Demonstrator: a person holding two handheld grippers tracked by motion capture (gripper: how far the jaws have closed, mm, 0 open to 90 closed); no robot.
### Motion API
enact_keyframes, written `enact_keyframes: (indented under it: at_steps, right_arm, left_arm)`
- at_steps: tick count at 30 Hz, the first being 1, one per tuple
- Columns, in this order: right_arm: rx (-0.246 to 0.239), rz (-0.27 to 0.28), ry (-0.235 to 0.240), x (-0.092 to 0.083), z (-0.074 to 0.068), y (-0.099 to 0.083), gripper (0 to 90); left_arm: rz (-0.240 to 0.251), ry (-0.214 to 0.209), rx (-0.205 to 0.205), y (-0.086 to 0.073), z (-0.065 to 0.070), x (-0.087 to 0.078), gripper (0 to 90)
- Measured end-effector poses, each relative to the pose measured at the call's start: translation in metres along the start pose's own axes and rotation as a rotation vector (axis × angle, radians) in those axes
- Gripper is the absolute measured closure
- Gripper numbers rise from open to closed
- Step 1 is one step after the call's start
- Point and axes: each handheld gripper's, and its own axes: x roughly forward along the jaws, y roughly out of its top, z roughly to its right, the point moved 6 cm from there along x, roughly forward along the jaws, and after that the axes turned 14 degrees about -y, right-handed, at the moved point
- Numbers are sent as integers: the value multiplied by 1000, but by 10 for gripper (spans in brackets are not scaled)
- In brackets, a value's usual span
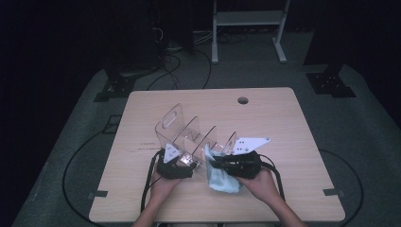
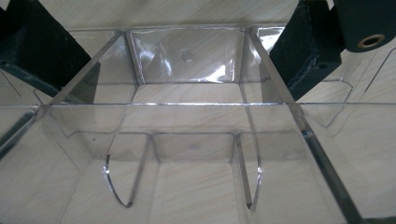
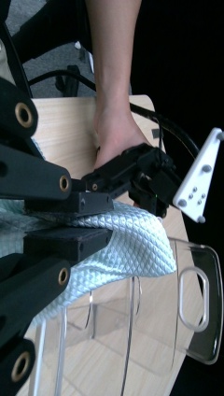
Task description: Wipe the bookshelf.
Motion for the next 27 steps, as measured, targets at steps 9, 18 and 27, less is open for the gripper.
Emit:
enact_keyframes:
  at_steps: [9,18,27]
  right_arm:
    - [22,19,-64,-5,11,0,825]
    - [65,39,-78,-11,21,-5,825]
    - [113,58,-135,-27,38,-15,824]
  left_arm:
    - [8,-20,6,0,1,1,73]
    - [18,-58,28,1,7,0,63]
    - [27,-122,62,4,23,2,64]
